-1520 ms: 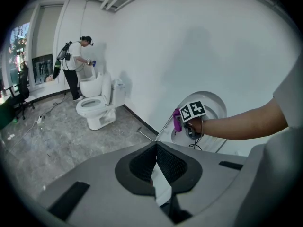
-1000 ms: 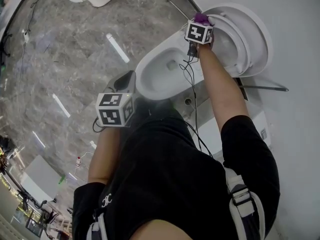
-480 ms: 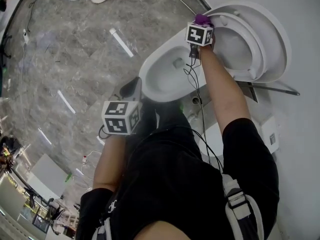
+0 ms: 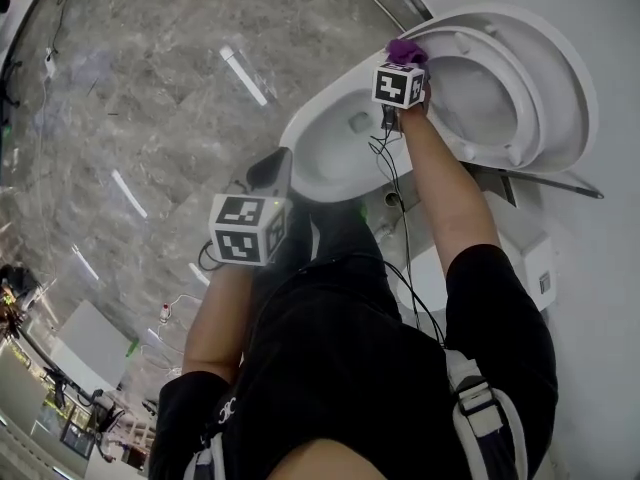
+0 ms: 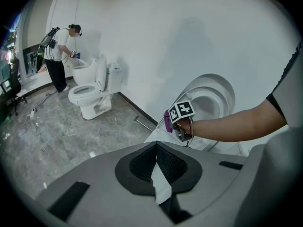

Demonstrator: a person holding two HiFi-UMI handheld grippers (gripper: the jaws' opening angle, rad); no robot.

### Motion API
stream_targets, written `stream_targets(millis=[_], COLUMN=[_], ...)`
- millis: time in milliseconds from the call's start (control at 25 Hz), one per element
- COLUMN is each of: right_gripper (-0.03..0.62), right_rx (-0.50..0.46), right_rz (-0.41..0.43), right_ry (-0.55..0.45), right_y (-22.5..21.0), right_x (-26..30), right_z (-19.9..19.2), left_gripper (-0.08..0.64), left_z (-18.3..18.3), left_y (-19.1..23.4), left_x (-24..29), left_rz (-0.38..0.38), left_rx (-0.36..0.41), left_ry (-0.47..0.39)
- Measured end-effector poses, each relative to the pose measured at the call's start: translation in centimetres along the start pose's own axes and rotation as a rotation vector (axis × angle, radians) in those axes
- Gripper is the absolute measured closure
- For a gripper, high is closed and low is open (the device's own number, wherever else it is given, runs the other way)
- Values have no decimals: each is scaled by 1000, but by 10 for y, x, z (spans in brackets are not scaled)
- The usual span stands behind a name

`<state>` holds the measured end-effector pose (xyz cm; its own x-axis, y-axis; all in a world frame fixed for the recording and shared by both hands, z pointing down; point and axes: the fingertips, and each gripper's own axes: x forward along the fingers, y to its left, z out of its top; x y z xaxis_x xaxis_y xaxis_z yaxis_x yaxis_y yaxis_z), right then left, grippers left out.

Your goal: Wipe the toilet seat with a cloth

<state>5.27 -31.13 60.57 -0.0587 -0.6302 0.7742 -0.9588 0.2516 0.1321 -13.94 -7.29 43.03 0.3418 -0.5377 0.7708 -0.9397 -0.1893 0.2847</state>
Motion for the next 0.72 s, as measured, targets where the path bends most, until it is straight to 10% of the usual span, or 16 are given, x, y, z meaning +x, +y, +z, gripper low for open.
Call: stream_targets(millis=[320,720], right_gripper=[538,537], right_rx=[11,94], right_rz=[-3,-80], right_ry=[122,29], right_y=[12,-6], right_x=[23,75], right_z=[-59,-38], left_gripper=[560,560], left_z=[-14,-45], left_y=[6,28], left_x=[11,44], left_rz=[1,9], left_rx=[1,1], left_ry=[40,95])
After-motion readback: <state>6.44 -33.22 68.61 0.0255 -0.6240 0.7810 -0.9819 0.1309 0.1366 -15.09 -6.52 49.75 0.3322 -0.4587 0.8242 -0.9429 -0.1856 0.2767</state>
